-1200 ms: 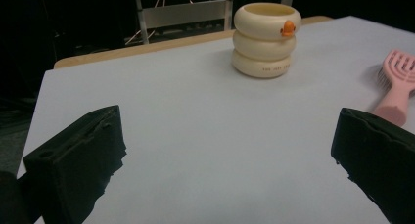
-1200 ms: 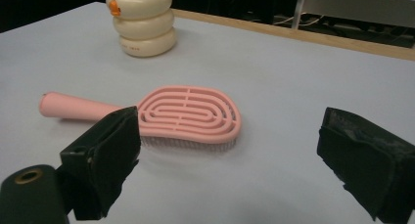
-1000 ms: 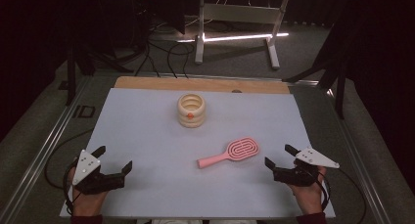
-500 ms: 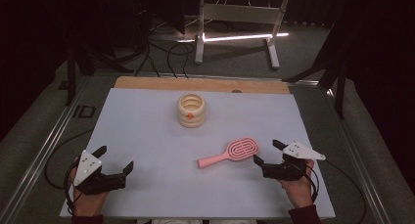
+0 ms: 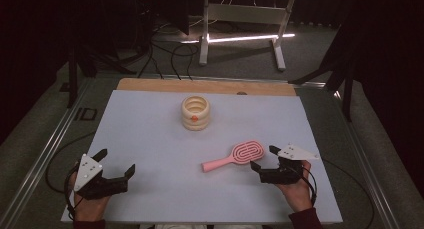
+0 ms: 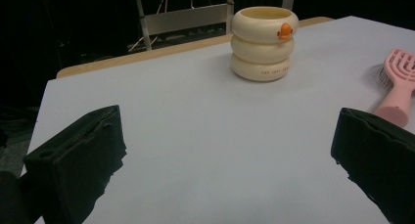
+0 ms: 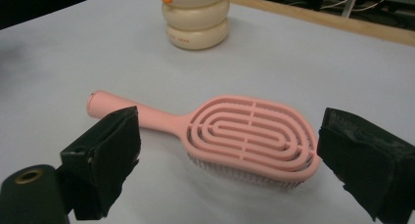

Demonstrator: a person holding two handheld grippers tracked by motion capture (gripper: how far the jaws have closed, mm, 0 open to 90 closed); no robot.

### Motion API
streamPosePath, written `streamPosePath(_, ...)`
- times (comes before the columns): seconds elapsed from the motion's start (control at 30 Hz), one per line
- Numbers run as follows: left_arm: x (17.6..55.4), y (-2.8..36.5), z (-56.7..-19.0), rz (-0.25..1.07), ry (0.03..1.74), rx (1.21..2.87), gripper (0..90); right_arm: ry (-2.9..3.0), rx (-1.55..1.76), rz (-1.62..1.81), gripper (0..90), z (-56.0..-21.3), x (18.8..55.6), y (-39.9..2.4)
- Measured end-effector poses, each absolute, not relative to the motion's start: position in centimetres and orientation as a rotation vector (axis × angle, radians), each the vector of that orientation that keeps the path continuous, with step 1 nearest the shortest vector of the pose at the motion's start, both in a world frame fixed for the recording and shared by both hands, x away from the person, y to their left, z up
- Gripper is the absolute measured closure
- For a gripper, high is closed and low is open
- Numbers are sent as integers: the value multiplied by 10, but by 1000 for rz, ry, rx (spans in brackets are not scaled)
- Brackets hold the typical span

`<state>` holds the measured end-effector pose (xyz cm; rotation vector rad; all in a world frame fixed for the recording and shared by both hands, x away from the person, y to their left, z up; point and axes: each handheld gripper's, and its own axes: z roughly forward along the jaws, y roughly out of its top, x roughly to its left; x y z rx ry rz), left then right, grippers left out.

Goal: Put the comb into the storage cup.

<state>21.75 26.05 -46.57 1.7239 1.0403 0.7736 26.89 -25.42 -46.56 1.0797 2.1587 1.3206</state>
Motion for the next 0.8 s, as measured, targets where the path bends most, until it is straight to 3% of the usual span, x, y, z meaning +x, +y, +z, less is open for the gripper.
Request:
streamPosePath(0.3,218,260,-467,769,1043,1723,2,2188,1103,1291,142,-475,271,-252)
streamPosePath(0.47,218,260,-467,767,1044,1724,2,2209,1117,1247,339,-479,270,-250)
streamPosePath(0.7,218,261,-468,767,1047,1721,2,2260,1099,1099,870,-484,270,-247)
streamPosePath(0.8,218,261,-467,769,1047,1718,2,2278,1112,1061,900,-485,270,-246)
